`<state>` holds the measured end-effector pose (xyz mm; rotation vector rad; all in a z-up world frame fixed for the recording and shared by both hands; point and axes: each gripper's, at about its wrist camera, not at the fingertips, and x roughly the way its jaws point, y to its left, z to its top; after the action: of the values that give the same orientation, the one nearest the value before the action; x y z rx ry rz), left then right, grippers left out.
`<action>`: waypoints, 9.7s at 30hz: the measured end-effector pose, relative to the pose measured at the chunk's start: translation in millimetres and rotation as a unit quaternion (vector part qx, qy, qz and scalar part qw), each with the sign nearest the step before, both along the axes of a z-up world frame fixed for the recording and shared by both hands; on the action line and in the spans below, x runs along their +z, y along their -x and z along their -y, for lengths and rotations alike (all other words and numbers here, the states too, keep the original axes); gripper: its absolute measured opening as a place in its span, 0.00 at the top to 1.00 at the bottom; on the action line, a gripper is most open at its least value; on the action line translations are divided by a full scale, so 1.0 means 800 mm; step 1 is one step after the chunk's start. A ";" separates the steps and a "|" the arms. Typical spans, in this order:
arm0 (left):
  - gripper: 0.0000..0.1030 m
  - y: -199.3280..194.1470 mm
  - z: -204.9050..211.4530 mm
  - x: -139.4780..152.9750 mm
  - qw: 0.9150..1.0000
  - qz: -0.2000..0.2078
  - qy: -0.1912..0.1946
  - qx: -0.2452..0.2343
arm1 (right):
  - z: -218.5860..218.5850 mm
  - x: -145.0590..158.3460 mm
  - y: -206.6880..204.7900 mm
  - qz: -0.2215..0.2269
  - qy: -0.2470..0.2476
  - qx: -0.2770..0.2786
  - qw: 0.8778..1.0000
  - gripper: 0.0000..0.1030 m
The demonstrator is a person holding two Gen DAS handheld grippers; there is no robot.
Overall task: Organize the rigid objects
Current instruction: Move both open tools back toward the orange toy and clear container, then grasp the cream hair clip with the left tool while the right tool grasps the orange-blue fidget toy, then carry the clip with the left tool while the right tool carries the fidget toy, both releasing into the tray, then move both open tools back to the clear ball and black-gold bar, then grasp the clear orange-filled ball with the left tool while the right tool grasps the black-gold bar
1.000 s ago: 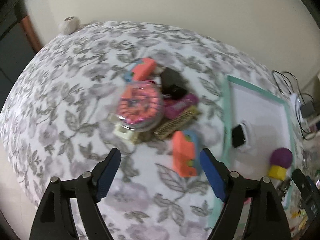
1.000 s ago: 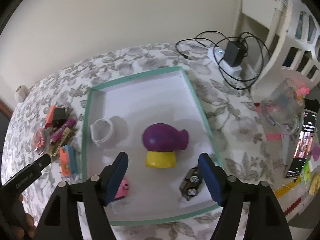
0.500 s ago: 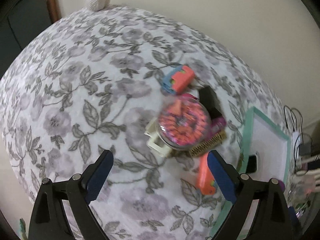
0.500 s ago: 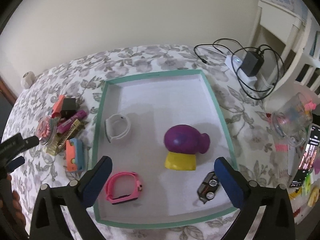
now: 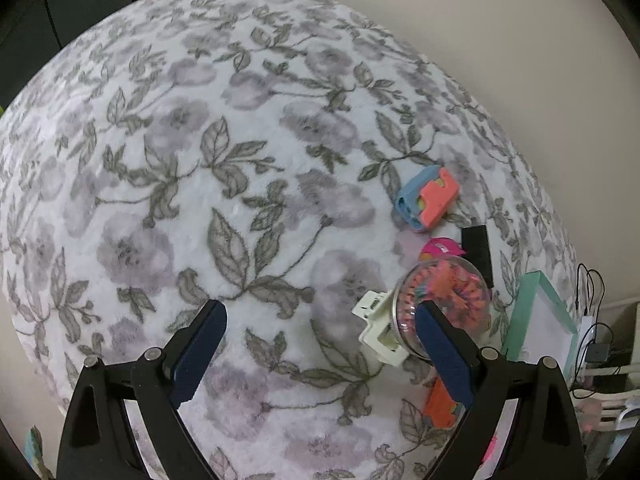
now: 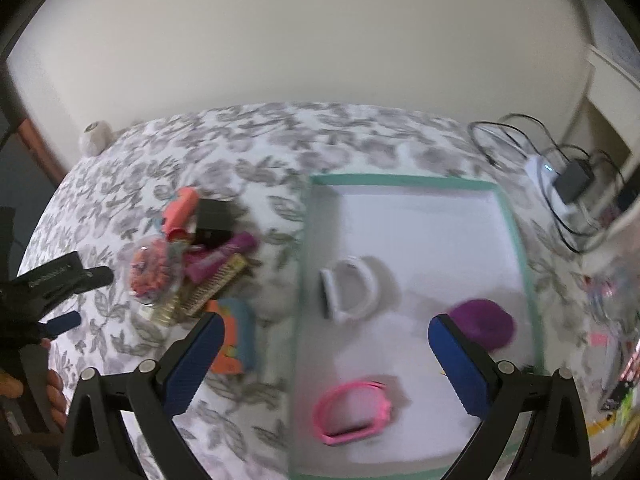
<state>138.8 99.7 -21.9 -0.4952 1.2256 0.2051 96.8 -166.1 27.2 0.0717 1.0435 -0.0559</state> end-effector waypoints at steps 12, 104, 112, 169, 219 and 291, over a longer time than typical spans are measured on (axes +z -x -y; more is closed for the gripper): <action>0.07 -0.017 0.003 -0.002 0.998 0.020 0.043 -0.029 | -0.062 -0.053 -0.033 -0.031 0.000 0.046 0.998 0.00; 0.58 -0.025 0.094 -0.025 0.978 -0.015 -0.039 -0.202 | -0.062 -0.090 -0.029 -0.119 -0.048 0.082 0.988 0.56; 0.60 -0.022 0.077 -0.003 0.982 0.003 -0.034 -0.188 | -0.055 -0.074 -0.029 -0.106 -0.063 0.085 0.989 0.57; 0.60 -0.031 0.355 0.003 0.921 0.122 -0.051 -0.367 | 0.221 -0.064 -0.041 -0.015 -0.023 -0.138 0.990 0.56; 0.07 -0.069 0.234 0.052 0.957 0.071 -0.109 -0.260 | 0.174 -0.014 -0.037 -0.007 0.020 -0.077 0.997 0.00; 0.00 -0.126 0.045 -0.029 0.985 -0.010 -0.081 -0.152 | -0.081 -0.109 -0.086 -0.098 0.014 0.084 0.992 0.35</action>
<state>239.6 63.5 -44.8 -0.1614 1.2758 0.0489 165.4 -101.3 -59.6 -0.0490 1.2407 0.0770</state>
